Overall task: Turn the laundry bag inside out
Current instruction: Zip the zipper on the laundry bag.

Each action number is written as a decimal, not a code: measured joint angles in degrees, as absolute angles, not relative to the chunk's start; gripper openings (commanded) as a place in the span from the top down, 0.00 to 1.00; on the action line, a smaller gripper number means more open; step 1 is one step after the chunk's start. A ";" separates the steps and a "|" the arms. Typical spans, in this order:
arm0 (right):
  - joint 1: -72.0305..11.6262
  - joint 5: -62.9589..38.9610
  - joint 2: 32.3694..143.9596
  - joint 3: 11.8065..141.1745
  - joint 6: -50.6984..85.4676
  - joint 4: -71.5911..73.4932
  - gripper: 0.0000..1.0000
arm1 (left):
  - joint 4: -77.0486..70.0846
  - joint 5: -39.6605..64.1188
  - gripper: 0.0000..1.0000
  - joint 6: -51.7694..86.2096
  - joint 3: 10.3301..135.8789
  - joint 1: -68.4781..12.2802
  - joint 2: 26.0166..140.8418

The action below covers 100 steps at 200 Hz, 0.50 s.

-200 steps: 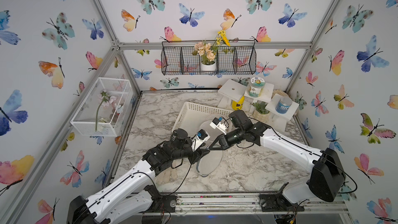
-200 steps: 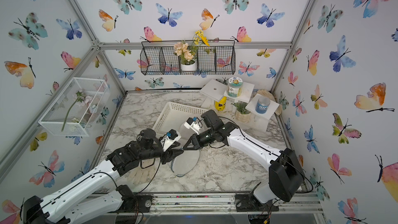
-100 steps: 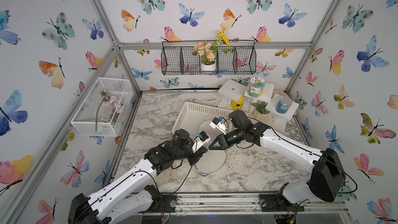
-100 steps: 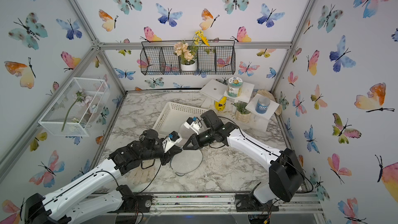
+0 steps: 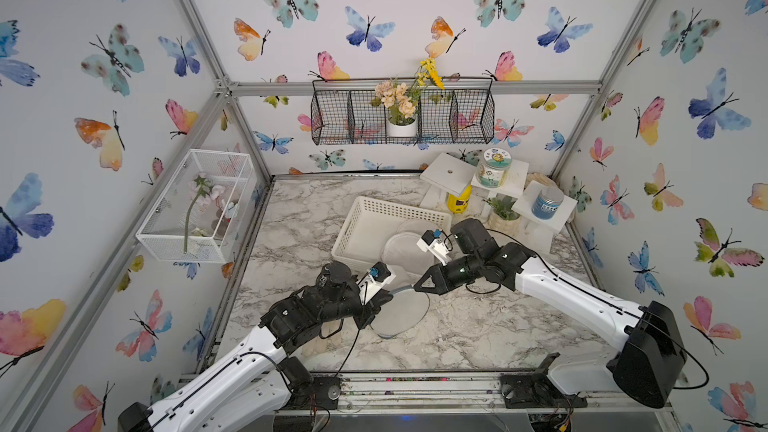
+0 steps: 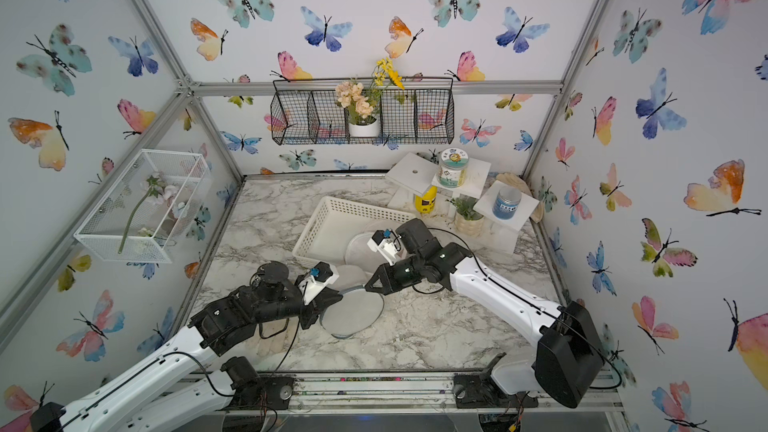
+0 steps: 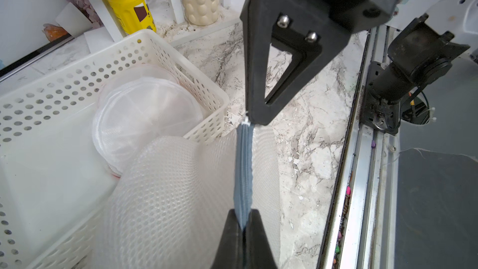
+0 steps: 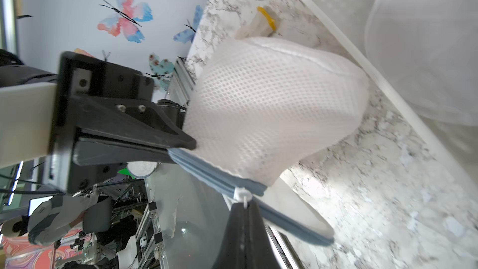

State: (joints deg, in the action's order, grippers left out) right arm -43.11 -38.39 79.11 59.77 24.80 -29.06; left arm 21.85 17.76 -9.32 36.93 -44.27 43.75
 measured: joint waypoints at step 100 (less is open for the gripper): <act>-42.68 -38.17 85.01 66.61 19.42 -38.13 0.98 | 20.78 16.43 0.41 -7.09 34.98 -44.27 41.91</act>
State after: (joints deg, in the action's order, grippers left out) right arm -42.68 -38.17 85.01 66.61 19.42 -38.13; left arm 20.78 16.43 -7.09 34.98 -44.27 41.91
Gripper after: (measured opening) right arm 0.042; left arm 0.570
